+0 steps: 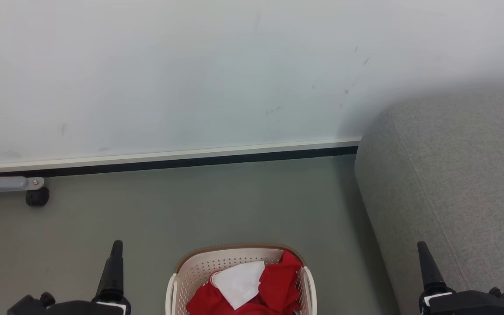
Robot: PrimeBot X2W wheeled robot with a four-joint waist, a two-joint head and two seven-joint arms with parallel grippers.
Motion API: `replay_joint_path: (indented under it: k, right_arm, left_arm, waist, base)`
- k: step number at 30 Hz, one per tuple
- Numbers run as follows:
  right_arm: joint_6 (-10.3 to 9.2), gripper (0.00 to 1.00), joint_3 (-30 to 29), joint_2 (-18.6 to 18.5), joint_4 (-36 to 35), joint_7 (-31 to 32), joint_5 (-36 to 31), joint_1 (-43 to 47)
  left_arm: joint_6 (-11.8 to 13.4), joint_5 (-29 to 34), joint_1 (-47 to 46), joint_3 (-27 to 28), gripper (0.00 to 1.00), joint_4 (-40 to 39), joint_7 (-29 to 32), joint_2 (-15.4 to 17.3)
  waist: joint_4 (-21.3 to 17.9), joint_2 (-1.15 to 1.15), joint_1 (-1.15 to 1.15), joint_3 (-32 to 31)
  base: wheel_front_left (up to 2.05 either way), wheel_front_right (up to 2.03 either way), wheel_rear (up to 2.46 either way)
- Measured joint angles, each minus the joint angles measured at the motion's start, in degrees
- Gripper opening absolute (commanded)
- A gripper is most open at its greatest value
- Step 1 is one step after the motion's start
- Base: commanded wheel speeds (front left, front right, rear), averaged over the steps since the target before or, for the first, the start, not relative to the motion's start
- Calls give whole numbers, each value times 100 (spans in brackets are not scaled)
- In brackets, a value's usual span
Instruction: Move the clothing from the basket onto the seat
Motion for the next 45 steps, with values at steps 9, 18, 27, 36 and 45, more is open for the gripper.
replay_joint_path:
  k: [9, 18, 27, 36, 45]
  right_arm:
    - [-152, 100, 367, -111, -87, -207, -951, -5]
    - [-296, 100, 682, -198, -129, -399, -1837, -14]
    - [-404, 100, 973, -267, -158, -591, -2624, -20]
    - [-519, 100, 1232, -311, -187, -767, -3326, -20]
    - [-650, 100, 1488, -387, -230, -954, -4027, -19]
  left_arm:
    - [153, 1170, 16, -234, 100, -185, -201, 165]
    - [297, 2159, 148, -374, 100, -278, -398, 336]
    - [422, 3064, 259, -456, 100, -370, -586, 433]
    - [553, 3856, 398, -522, 100, -489, -760, 498]
    - [650, 4578, 485, -564, 100, -615, -977, 526]
  waist:
    - [-22, 0, 0, -8]
    - [-52, 0, 0, -18]
    - [-79, 0, 0, -39]
    - [-105, 0, 0, -66]
    - [-133, 0, 0, -76]
  base:
    - [0, 0, 0]
    - [0, 0, 0]
    - [0, 0, 0]
    - [0, 0, 0]
    - [0, 0, 0]
